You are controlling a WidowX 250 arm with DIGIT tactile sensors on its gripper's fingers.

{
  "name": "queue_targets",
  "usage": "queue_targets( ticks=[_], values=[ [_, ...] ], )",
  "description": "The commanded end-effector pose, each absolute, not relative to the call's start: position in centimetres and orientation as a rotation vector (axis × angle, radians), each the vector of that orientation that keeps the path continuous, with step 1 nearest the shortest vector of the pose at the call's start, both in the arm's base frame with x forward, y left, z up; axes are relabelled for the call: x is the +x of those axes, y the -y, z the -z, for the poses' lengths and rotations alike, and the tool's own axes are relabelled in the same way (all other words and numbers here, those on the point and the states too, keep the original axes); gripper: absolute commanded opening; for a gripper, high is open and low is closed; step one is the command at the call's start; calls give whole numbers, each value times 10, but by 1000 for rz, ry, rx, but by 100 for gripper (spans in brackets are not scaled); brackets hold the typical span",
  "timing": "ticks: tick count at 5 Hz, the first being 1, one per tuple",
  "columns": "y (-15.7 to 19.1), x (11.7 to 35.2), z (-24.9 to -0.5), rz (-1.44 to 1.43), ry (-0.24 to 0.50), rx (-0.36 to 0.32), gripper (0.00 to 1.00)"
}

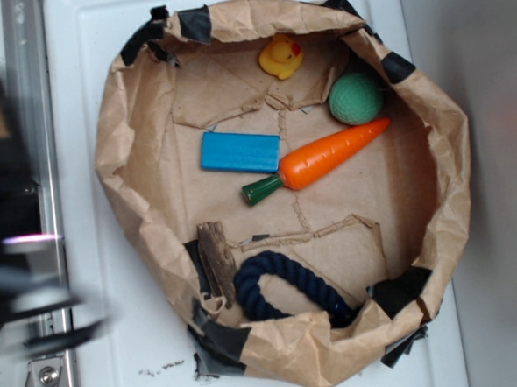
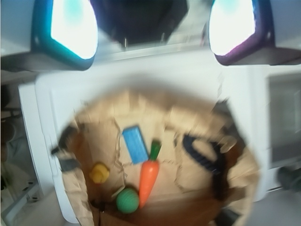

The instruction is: Grab the blue block.

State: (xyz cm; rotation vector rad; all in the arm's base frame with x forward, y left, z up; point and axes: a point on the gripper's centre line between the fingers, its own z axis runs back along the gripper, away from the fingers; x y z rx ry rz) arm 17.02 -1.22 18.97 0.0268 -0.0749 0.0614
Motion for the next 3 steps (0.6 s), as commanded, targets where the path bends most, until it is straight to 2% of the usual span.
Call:
queue_targets(
  ticks=[1, 2, 3],
  values=[
    [-5, 260, -118, 61, 108, 84, 100],
    [-7, 262, -76, 156, 13, 159, 100],
    [-23, 248, -44, 343, -92, 187, 100]
  ],
)
